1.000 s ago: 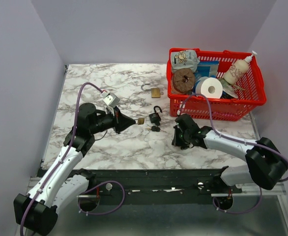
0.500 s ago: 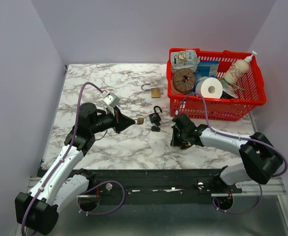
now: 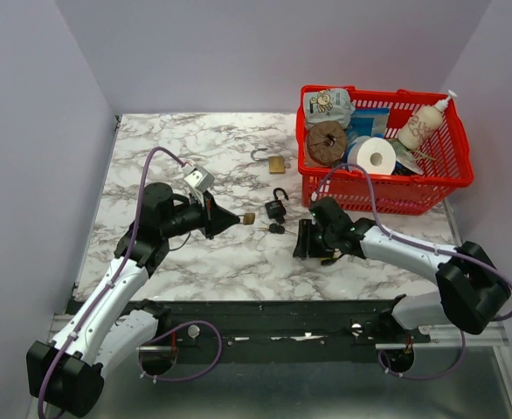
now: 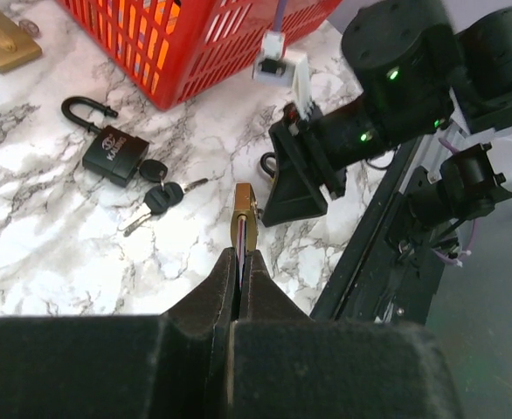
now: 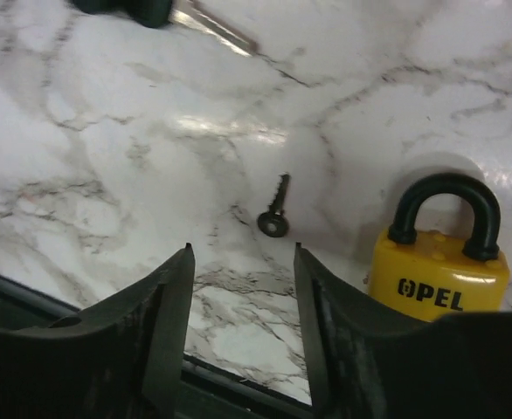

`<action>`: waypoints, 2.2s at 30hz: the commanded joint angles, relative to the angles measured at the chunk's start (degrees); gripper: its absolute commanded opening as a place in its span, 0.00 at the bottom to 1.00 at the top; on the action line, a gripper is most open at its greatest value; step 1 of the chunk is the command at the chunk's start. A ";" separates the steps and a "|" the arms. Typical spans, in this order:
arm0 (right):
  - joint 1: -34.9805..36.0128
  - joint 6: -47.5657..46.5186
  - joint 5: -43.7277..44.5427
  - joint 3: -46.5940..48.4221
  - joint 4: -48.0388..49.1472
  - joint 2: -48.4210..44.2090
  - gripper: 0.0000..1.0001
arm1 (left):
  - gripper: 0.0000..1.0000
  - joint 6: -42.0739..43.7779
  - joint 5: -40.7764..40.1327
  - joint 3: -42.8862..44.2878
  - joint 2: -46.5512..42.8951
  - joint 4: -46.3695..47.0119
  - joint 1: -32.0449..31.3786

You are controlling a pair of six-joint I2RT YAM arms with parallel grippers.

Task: Lock with the key
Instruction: Place the key at the center of the board, then place the lock at the center of the board.

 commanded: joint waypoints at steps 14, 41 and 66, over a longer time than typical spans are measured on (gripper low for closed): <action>11.51 -51.85 -13.90 14.31 3.93 -16.67 0.94 | 0.00 -7.05 19.28 6.74 9.79 -16.59 0.82; 22.68 -58.72 -9.87 18.17 9.20 -6.04 0.69 | 0.00 -12.24 20.79 5.25 8.66 -13.07 0.56; 18.04 -29.30 -0.55 6.93 6.48 -9.37 0.01 | 0.97 -12.77 8.58 10.61 4.18 -17.20 6.87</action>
